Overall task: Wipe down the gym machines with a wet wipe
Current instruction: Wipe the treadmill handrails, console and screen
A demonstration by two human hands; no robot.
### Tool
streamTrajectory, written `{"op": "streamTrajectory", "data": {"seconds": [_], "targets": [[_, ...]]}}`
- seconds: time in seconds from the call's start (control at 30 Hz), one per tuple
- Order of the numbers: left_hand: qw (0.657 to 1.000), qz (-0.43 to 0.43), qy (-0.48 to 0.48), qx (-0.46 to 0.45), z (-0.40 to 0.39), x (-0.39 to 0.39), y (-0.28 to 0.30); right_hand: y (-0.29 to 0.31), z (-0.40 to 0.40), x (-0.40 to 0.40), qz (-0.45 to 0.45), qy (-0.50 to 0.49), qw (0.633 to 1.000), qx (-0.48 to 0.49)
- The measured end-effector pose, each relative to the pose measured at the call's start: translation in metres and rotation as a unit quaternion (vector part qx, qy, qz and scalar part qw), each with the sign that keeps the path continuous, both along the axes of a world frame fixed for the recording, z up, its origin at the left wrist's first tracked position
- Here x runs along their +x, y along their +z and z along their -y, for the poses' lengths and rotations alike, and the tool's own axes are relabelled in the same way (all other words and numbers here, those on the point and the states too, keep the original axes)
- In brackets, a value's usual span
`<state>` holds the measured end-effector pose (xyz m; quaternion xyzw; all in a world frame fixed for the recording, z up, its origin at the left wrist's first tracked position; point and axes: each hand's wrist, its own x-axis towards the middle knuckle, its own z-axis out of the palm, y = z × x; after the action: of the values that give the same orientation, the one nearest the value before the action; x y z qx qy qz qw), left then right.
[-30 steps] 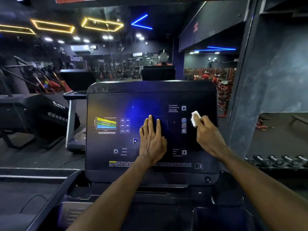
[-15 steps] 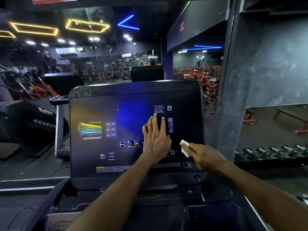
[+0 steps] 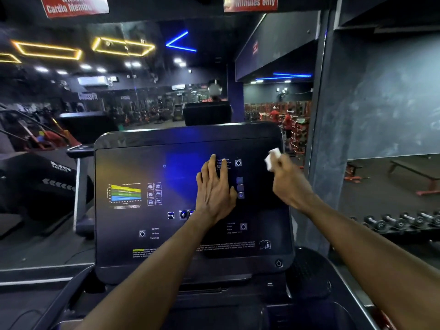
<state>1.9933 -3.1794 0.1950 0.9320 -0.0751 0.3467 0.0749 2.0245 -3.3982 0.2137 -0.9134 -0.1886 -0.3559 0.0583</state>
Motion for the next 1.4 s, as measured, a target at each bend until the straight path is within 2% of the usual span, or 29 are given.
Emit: {"op": "streamTrajectory", "data": {"seconds": [0.07, 0.1, 0.13, 0.23, 0.27, 0.37, 0.4, 0.5, 0.53, 0.57, 0.67, 0.7, 0.73, 0.8, 0.83, 0.9, 0.97, 1.0, 1.1, 1.13, 1.2, 1.27, 1.3, 1.4], "targets": [[1.0, -0.004, 0.003, 0.002, -0.002, 0.002, 0.004, -0.012, -0.01, -0.004, 0.01, 0.065, 0.991, -0.114], [1.0, -0.004, 0.002, 0.004, -0.004, 0.003, 0.007, -0.009, -0.008, -0.002, 0.027, 0.088, 0.986, -0.136], [1.0, -0.007, 0.001, 0.007, -0.005, 0.003, 0.009, -0.002, -0.003, 0.0, 0.016, 0.08, 0.99, -0.116], [1.0, -0.012, 0.002, 0.011, -0.01, 0.005, 0.015, 0.018, 0.002, 0.015, 0.01, -0.024, 0.998, 0.061], [1.0, -0.01, 0.005, 0.011, -0.013, 0.005, 0.017, 0.019, -0.005, 0.016, 0.013, -0.025, 0.998, 0.057], [1.0, -0.011, 0.009, 0.007, -0.018, 0.008, 0.02, 0.009, -0.021, 0.013, 0.039, 0.036, 0.996, -0.079], [1.0, -0.011, 0.012, 0.006, -0.02, 0.008, 0.02, 0.014, -0.016, 0.015, 0.041, 0.045, 0.995, -0.077], [1.0, -0.011, 0.016, -0.004, -0.029, 0.009, 0.023, 0.031, -0.01, 0.025, 0.026, -0.042, 0.994, 0.093], [1.0, -0.012, 0.017, -0.008, -0.033, 0.008, 0.023, 0.029, -0.018, 0.024, 0.023, -0.053, 0.993, 0.107], [1.0, -0.013, 0.021, -0.008, -0.036, 0.008, 0.023, 0.025, -0.029, 0.022, 0.017, -0.036, 0.996, 0.083], [0.999, -0.014, 0.037, -0.006, -0.048, 0.003, 0.023, 0.005, -0.057, 0.012, 0.018, 0.085, 0.993, -0.075], [0.999, -0.016, 0.038, -0.004, -0.051, 0.001, 0.024, 0.009, -0.055, 0.014, 0.025, 0.099, 0.991, -0.086], [0.999, -0.019, 0.04, -0.002, -0.055, 0.0, 0.024, 0.015, -0.051, 0.019, 0.021, 0.085, 0.995, -0.053], [0.999, -0.025, 0.042, 0.001, -0.064, -0.003, 0.024, 0.021, -0.053, 0.023, -0.001, 0.007, 0.997, 0.077], [0.999, -0.027, 0.044, 0.002, -0.068, -0.004, 0.024, 0.02, -0.06, 0.02, -0.005, -0.003, 0.996, 0.094], [0.999, -0.03, 0.044, 0.002, -0.073, -0.005, 0.024, 0.012, -0.081, 0.011, -0.006, 0.044, 0.999, -0.013], [0.998, -0.034, 0.045, -0.003, -0.078, -0.007, 0.026, 0.007, -0.092, 0.001, 0.014, 0.101, 0.985, -0.139], [0.998, -0.037, 0.047, -0.005, -0.082, -0.008, 0.028, 0.014, -0.091, 0.003, 0.02, 0.096, 0.986, -0.131], [0.998, -0.038, 0.046, -0.008, -0.094, -0.009, 0.031, 0.027, -0.092, 0.011, -0.005, 0.004, 0.997, 0.073], [0.998, -0.035, 0.045, -0.011, -0.098, -0.01, 0.031, 0.026, -0.099, 0.009, -0.007, 0.001, 0.996, 0.084], [0.998, -0.031, 0.044, -0.015, -0.108, -0.011, 0.032, 0.015, -0.122, 0.001, -0.005, 0.048, 0.999, -0.023], [0.999, -0.026, 0.035, -0.025, -0.117, -0.012, 0.032, 0.008, -0.135, -0.006, 0.033, 0.11, 0.986, -0.124], [0.999, -0.022, 0.027, -0.029, -0.121, -0.013, 0.032, 0.01, -0.135, -0.004, 0.033, 0.108, 0.987, -0.111], [0.999, -0.01, 0.022, -0.024, -0.137, -0.014, 0.031, 0.023, -0.141, 0.003, 0.001, 0.029, 0.998, 0.06]]}}
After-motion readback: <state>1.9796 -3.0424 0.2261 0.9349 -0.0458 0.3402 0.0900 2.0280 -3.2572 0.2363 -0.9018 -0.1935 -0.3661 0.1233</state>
